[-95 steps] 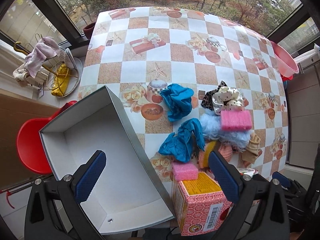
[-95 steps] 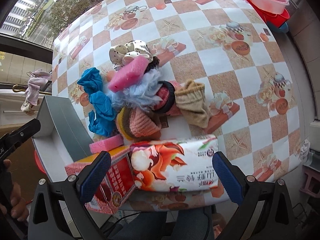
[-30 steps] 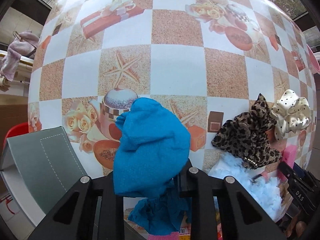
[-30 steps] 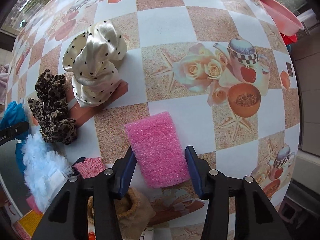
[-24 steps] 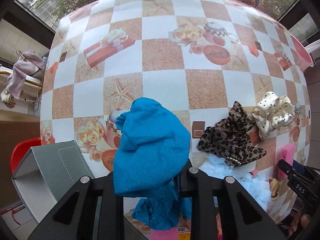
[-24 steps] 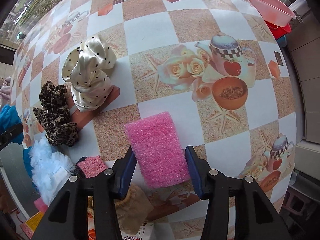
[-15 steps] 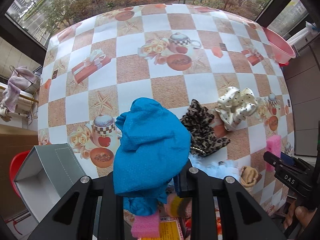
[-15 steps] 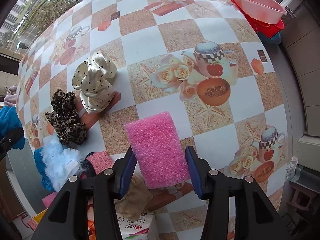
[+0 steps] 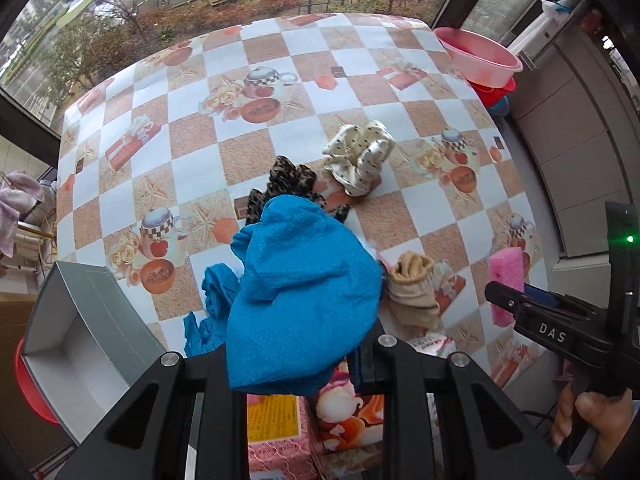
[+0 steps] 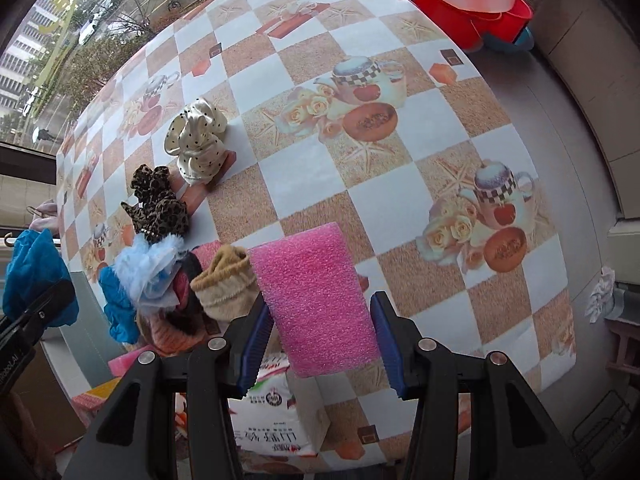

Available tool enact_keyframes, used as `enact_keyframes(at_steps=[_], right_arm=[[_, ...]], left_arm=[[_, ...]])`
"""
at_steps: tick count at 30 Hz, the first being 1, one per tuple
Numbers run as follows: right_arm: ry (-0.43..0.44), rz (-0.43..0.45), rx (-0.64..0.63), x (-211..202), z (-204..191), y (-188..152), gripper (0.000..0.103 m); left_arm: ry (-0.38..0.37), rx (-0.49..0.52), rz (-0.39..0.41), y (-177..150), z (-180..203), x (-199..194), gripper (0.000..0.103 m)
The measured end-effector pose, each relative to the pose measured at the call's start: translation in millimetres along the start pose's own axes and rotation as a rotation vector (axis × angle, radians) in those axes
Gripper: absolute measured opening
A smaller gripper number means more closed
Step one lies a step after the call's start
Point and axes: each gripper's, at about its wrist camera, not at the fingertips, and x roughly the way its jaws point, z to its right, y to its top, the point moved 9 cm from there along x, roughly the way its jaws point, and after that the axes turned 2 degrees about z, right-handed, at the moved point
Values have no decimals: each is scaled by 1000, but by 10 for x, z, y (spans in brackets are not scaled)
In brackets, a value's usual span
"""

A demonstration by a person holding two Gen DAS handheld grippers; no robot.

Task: Organize soft objects
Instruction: 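Carry the blue cloth and pink sponge in both grippers over the white box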

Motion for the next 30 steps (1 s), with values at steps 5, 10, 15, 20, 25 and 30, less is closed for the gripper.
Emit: enact_keyframes(at_steps=[5, 10, 15, 20, 25, 30], right_arm=[[13, -2, 26, -60, 10, -316, 51], [17, 4, 52, -151, 39, -597, 51], [19, 9, 90, -237, 79, -834, 51], [14, 8, 111, -301, 99, -1082, 51], [9, -11, 119, -281, 76, -1345, 51], [5, -21, 105, -296, -2, -1566, 51]], left_arm=[[-36, 79, 0, -274, 262, -127, 27], [-74, 153, -7, -527, 478, -239, 27], [-99, 224, -15, -774, 606, -335, 27], [-119, 270, -17, -993, 660, -413, 27], [-136, 294, -7, -1159, 649, -504, 27], [-143, 276, 23, -1220, 559, -624, 27]])
